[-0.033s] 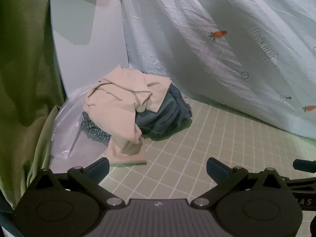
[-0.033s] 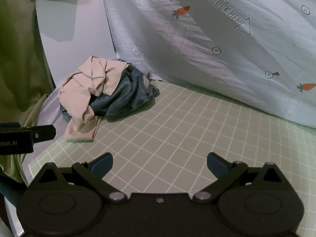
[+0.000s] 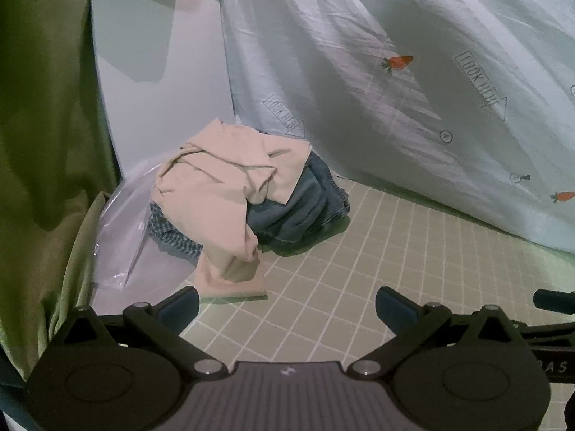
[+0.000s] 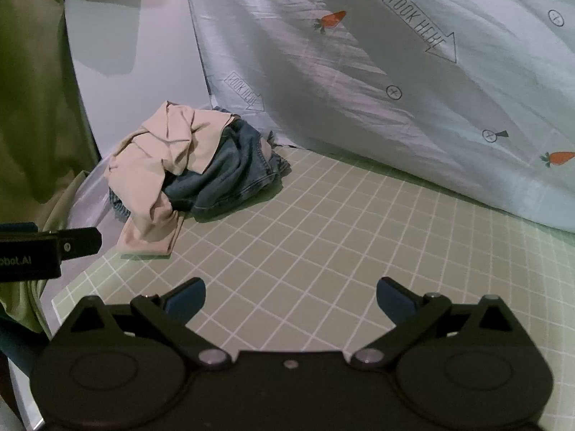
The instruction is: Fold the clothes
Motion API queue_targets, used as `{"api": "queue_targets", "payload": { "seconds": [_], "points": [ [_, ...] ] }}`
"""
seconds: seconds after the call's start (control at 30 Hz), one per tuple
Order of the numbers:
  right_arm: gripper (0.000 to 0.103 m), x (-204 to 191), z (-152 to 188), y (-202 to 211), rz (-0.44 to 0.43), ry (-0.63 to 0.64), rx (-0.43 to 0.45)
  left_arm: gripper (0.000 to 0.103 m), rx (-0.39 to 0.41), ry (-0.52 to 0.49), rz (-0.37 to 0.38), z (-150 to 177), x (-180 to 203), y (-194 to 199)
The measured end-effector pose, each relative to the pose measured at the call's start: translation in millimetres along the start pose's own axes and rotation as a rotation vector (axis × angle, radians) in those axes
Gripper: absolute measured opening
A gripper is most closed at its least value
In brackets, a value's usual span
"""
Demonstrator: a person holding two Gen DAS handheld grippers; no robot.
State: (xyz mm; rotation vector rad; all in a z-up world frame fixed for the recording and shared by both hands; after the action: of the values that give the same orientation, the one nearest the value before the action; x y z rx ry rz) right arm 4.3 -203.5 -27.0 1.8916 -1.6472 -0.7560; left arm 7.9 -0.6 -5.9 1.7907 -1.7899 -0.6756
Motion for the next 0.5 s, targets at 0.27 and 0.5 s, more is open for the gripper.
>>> {"api": "queue_targets", "payload": {
  "seconds": [0.27,0.5],
  "points": [
    [0.103,-0.2,-0.9,-2.5,-0.001,-0.001,0.005,0.103,0.001,-0.004,0.000,1.4,-1.0,-1.0],
    [0.103,1.9,1.1,-0.5,-0.006,-0.004,0.009,0.103,0.001,-0.008,-0.003,5.2,1.0,0.0]
  ]
}}
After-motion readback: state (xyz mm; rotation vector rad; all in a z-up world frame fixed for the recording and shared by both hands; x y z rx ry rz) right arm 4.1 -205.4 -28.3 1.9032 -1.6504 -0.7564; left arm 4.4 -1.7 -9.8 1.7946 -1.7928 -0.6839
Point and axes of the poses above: each gripper's, at about its wrist camera, not at the fingertips, and y roughly against the way its jaws point, x to its right, z to its underside, the point moved 1 cm from there along -y, roughly the way its jaws point, and after that the axes turned 5 degrees about -x, right-handed, at the moved point
